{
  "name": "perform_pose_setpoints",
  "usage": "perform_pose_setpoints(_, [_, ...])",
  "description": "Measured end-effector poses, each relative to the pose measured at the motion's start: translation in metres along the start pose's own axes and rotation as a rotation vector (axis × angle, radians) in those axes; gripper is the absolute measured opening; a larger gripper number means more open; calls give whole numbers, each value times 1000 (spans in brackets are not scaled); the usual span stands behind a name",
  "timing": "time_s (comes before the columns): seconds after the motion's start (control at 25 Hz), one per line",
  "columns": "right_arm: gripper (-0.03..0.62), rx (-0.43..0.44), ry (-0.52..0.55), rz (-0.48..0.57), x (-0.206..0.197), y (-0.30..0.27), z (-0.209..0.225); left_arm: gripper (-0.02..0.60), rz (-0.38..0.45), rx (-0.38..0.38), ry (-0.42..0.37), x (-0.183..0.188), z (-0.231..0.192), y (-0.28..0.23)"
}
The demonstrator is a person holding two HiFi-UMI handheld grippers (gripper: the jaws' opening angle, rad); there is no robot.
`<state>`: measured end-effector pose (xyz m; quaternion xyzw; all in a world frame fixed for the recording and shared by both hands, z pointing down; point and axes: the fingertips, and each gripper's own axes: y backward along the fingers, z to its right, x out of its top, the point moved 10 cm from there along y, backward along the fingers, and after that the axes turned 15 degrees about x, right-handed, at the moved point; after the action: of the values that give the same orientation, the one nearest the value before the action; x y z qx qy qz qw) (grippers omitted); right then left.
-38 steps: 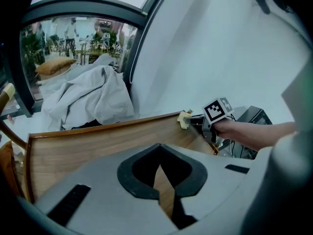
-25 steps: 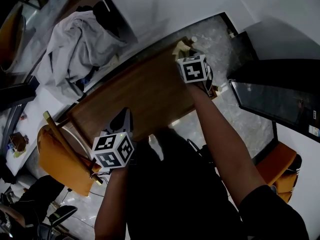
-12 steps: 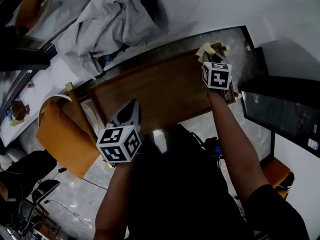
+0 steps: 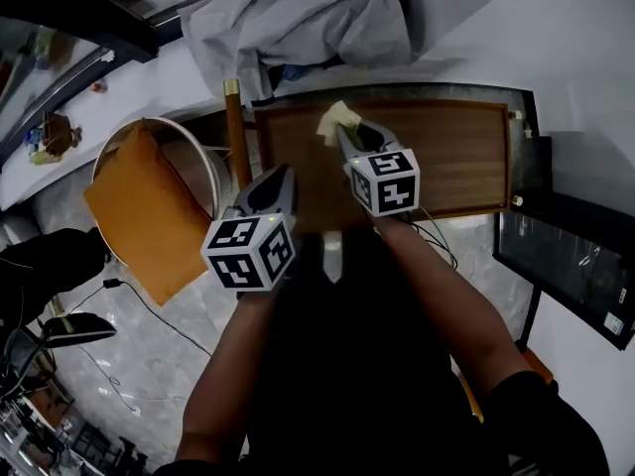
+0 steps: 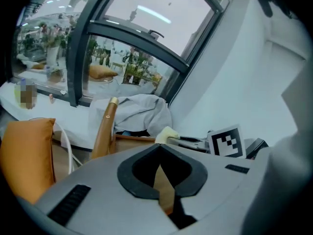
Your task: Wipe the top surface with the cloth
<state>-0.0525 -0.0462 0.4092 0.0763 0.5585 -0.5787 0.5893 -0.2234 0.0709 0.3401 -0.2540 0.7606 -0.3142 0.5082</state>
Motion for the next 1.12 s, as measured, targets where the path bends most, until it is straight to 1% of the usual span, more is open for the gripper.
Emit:
perform_pose_setpoints(0.16, [83, 117, 39, -63, -7, -58, -51, 12, 9, 14, 8, -2, -33, 18])
perform_pose_setpoints(0.28, [83, 149, 62, -133, -19, -91, -74, 12, -5, 11, -4, -11, -51, 27])
perform_pose_setpoints(0.4, [83, 139, 74, -188, -33, -116, -79, 12, -19, 2, -20, -20, -60, 34])
perform_pose_setpoints(0.56, [83, 137, 75, -225, -42, -135, -78, 12, -41, -18, -47, -27, -69, 35])
perform_pose_setpoints(0.68, [83, 119, 115, -255, -42, -140, -77, 12, -53, -24, -52, -29, -75, 33])
perform_pose_setpoints(0.8, [83, 104, 182, -296, -39, -144, -78, 12, -61, -29, -41, -27, -78, 28])
perform_pose_setpoints(1.12, [83, 103, 243, -369, -38, -143, -70, 12, -44, -48, -50, -7, -65, 13])
